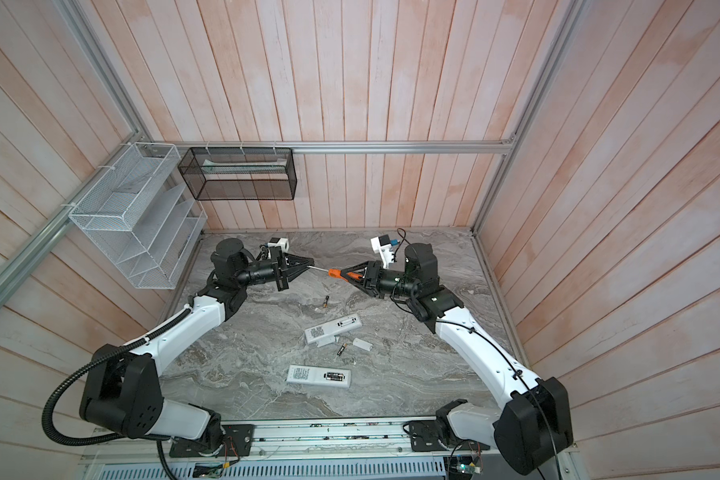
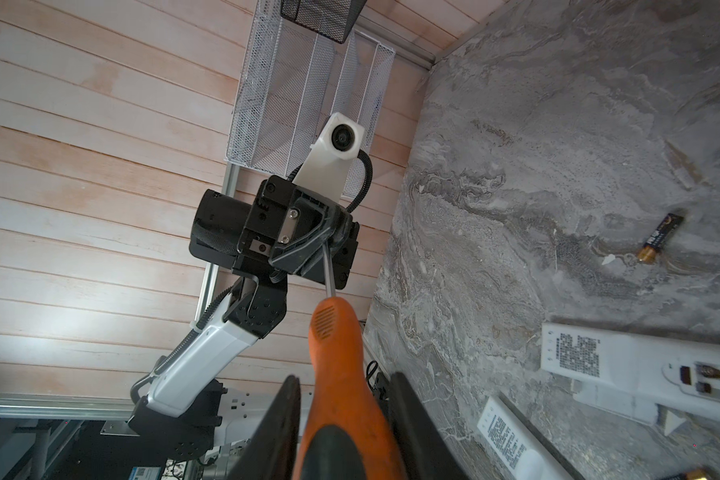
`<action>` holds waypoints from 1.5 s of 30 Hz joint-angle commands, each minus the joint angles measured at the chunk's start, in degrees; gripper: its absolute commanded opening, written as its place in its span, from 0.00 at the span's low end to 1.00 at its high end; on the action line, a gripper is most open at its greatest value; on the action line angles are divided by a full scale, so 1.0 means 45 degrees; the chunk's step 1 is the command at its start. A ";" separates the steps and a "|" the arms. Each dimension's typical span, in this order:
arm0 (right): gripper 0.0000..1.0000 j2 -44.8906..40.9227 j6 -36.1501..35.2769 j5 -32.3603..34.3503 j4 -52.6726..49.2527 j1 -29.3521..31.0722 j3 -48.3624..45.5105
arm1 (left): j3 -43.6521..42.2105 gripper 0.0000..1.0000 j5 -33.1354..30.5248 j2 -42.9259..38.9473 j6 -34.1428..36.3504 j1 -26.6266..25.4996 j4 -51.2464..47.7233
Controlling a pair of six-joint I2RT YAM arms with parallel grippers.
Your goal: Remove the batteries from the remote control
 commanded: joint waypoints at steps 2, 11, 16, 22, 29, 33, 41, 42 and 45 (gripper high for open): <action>0.28 0.0120 -0.0054 -0.0165 0.0684 -0.0013 -0.0013 | 0.0383 0.00 0.0572 0.0213 0.0026 -0.0057 0.0427; 0.19 -0.0242 -0.0506 -0.0091 -0.0274 -0.0508 -0.0072 | 0.0265 0.25 0.1047 -0.0106 0.0918 0.0405 -0.0585; 0.17 -0.0671 -0.1143 -0.0214 -0.1690 -0.1350 0.0042 | 0.0036 0.74 0.1196 -0.0786 0.2791 0.0730 -0.3033; 0.16 -0.0880 -0.3398 0.0052 -0.5926 -0.2963 0.1280 | 0.1425 1.00 0.0280 -0.1150 0.9255 0.0816 -1.0493; 0.15 0.0295 -0.7458 0.2634 -1.2527 -0.3922 0.4341 | 0.4386 1.00 -0.3449 0.0257 1.6617 -0.1340 -1.6787; 0.15 0.0454 -0.7938 0.2828 -1.3242 -0.4037 0.4724 | 0.5373 1.00 -0.5434 0.0825 2.0278 -0.2917 -1.7528; 0.15 0.0007 -0.7801 0.2435 -1.3021 -0.4210 0.4018 | 0.2557 1.00 -0.8354 0.0475 2.8380 -0.6071 -1.8305; 0.16 -0.0015 -0.7803 0.2359 -1.3030 -0.4239 0.4007 | 0.2244 1.00 -0.8479 0.0364 2.8618 -0.6072 -1.8192; 0.16 -0.0006 -0.7791 0.2200 -1.2977 -0.4331 0.3986 | 0.1188 1.00 -0.8700 -0.0376 2.9192 -0.6092 -1.7136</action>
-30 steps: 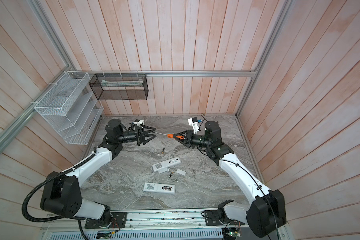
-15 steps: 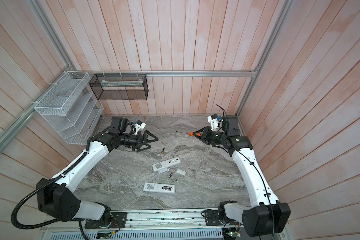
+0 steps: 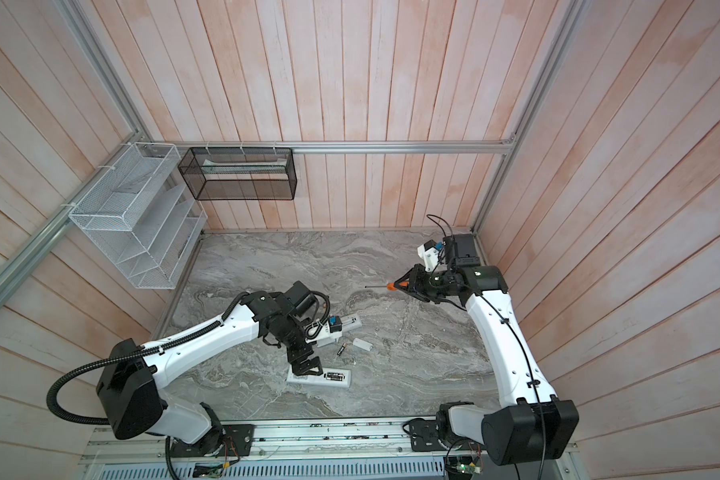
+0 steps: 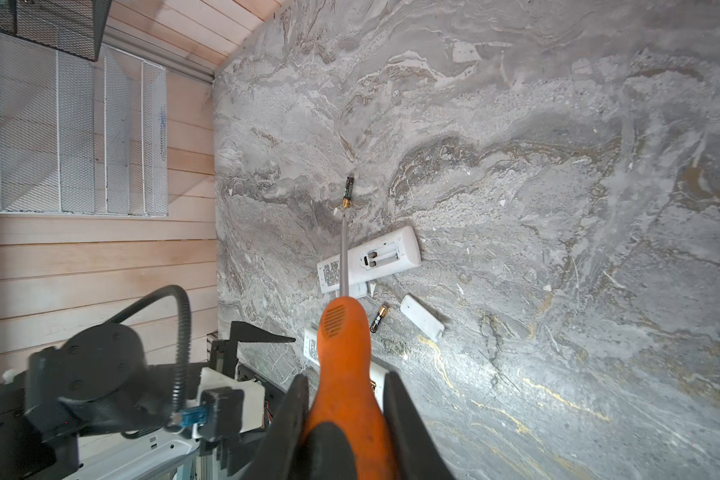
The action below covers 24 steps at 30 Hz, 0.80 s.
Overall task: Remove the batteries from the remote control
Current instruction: 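Lower the left gripper onto the remote with exposed batteries while the right gripper withdraws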
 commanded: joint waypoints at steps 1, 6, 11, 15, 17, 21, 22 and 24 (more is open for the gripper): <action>0.16 -0.0276 -0.0185 -0.0359 -0.0088 -0.0128 -0.0067 | -0.0863 1.00 -0.1003 -0.1150 0.2428 0.0044 0.0767; 0.16 -0.0182 0.0236 -0.0659 0.0392 -0.0159 -0.0074 | -0.2198 1.00 -0.1119 -0.1514 0.2810 -0.0274 0.1942; 0.16 -0.0103 0.0510 -0.0703 0.0623 -0.0146 -0.0050 | -0.2779 0.97 -0.1245 -0.1076 0.2678 -0.0702 0.2448; 0.16 -0.0092 0.0777 -0.0790 0.0873 -0.0160 -0.0096 | -0.3236 0.94 -0.1592 -0.0906 0.2240 -0.0993 0.3636; 0.16 -0.0122 0.0882 -0.0817 0.0957 -0.0161 -0.0109 | -0.3191 0.93 -0.1854 -0.0591 0.1990 -0.1059 0.3913; 0.16 -0.0152 0.1004 -0.0836 0.1004 -0.0160 -0.0013 | -0.3091 0.92 -0.2373 0.0058 0.1679 -0.1293 0.4566; 0.16 -0.0142 0.1024 -0.0835 0.0994 -0.0157 0.0036 | -0.3088 0.91 -0.2422 0.0185 0.1663 -0.1377 0.4703; 0.16 -0.0108 0.1063 -0.0816 0.0938 -0.0160 0.0188 | -0.3124 0.91 -0.2539 0.0399 0.1668 -0.1556 0.4949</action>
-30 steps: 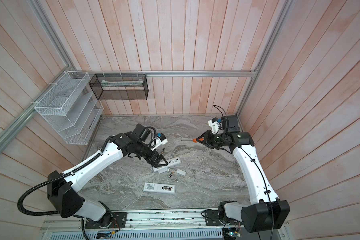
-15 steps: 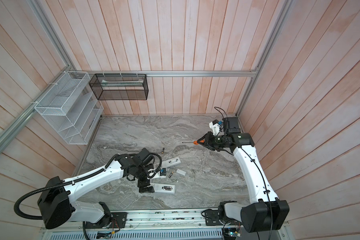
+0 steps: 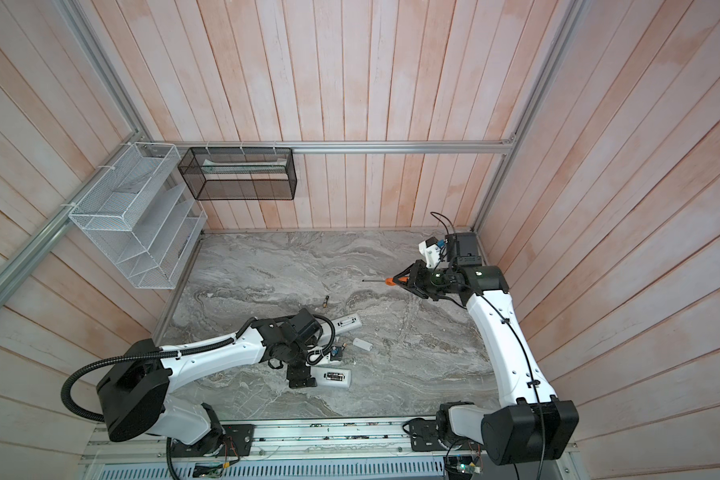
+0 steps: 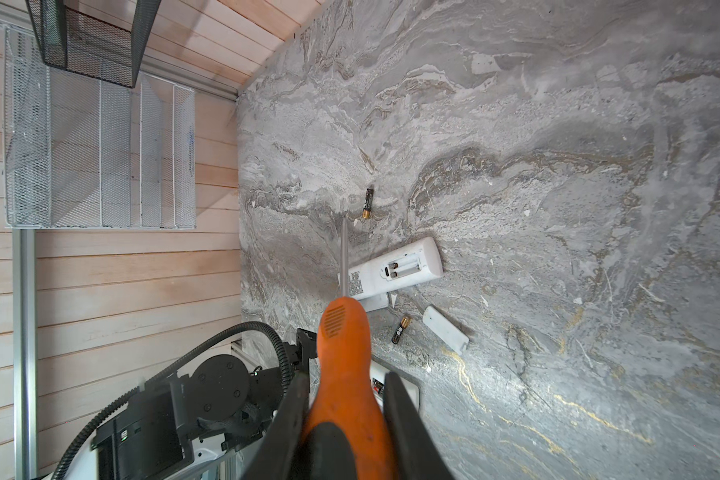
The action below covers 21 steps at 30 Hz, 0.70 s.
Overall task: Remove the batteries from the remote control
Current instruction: 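Lower the left gripper onto the remote with exposed batteries while the right gripper withdraws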
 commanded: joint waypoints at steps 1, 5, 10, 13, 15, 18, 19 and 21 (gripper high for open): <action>0.16 -0.0093 0.0151 -0.0220 0.0146 -0.0063 0.0311 | -0.0004 0.91 -0.0409 0.0365 -0.0139 -0.0323 0.0869; 0.16 -0.0005 0.0141 -0.0162 -0.0070 -0.0062 0.0679 | -0.0035 0.90 -0.0605 0.0694 -0.0256 -0.0550 0.1072; 0.16 -0.0025 0.0180 -0.0158 -0.0180 -0.0058 0.0875 | -0.0132 0.86 -0.0889 0.0962 -0.0324 -0.0624 0.1300; 0.16 -0.0101 0.0340 -0.0161 -0.0092 -0.0063 0.0810 | -0.0239 0.84 -0.1205 0.1113 -0.0468 -0.0662 0.1497; 0.16 -0.0158 0.0404 -0.0162 -0.0056 -0.0058 0.0776 | -0.0293 0.82 -0.1331 0.1193 -0.0548 -0.0682 0.1598; 0.16 -0.0210 0.0424 -0.0124 -0.0085 -0.0063 0.0813 | -0.0289 0.80 -0.1117 0.1247 -0.0598 -0.0721 0.1512; 0.16 -0.0219 0.0436 -0.0103 -0.0095 -0.0053 0.0833 | -0.0315 0.80 -0.1184 0.1255 -0.0599 -0.0720 0.1511; 0.16 -0.0276 0.0458 -0.0020 -0.0090 -0.0068 0.0829 | -0.0414 0.79 -0.1327 0.1219 -0.0604 -0.1165 0.1546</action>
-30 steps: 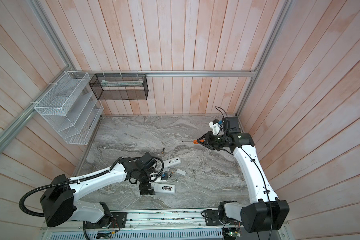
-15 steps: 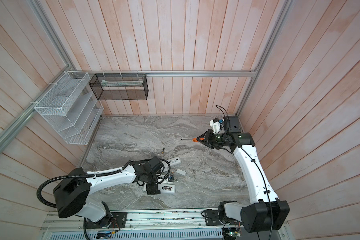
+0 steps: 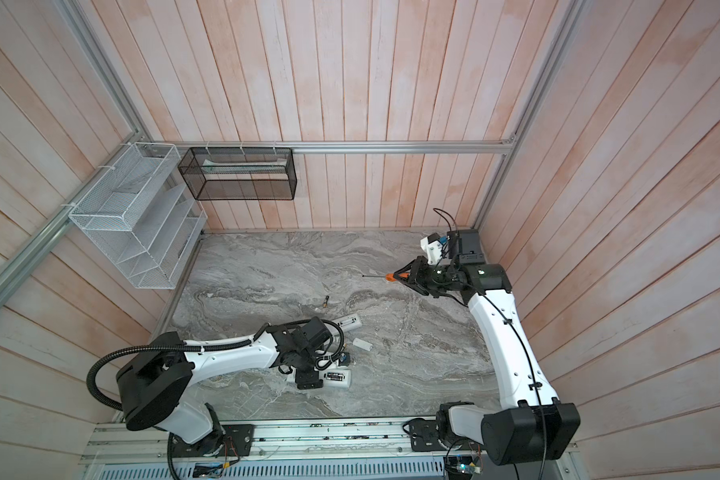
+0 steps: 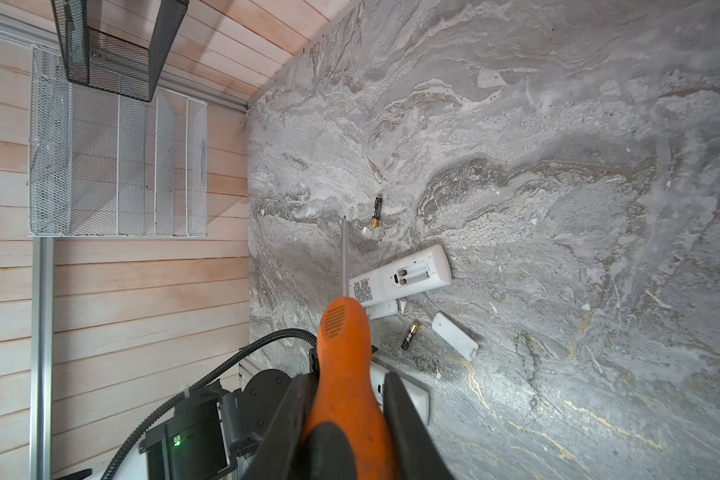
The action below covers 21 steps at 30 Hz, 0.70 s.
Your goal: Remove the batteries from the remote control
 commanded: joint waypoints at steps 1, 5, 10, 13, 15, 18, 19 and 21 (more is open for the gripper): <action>0.16 -0.0298 0.0158 0.0014 0.0000 -0.0058 0.0334 | -0.0250 0.78 -0.0373 0.0175 -0.0106 -0.0365 0.0325; 0.16 -0.0432 0.0486 0.0104 0.0278 -0.0063 0.0272 | -0.0271 0.71 -0.0514 0.0392 -0.0428 -0.0474 0.0453; 0.16 -0.0467 0.0728 0.0226 0.0482 -0.0063 0.0294 | -0.0232 0.59 -0.1125 0.0638 -0.0871 -0.0761 0.0531; 0.16 -0.0463 0.0770 0.0236 0.0505 -0.0061 0.0314 | -0.0184 0.55 -0.1156 0.0672 -0.1015 -0.0881 0.0530; 0.16 -0.0469 0.0753 0.0277 0.0496 -0.0053 0.0338 | -0.0017 0.51 -0.1195 0.0642 -0.1156 -0.0966 0.0448; 0.16 -0.0486 0.0733 0.0315 0.0457 -0.0068 0.0352 | 0.0443 0.47 -0.1016 0.0731 -0.1400 -0.1028 0.0242; 0.16 -0.0493 0.0714 0.0318 0.0448 -0.0060 0.0331 | 0.0624 0.45 -0.0935 0.0768 -0.1515 -0.1029 0.0167; 0.16 -0.0522 0.0679 0.0310 0.0448 -0.0053 0.0307 | 0.0986 0.44 -0.0693 0.0905 -0.1707 -0.1014 0.0110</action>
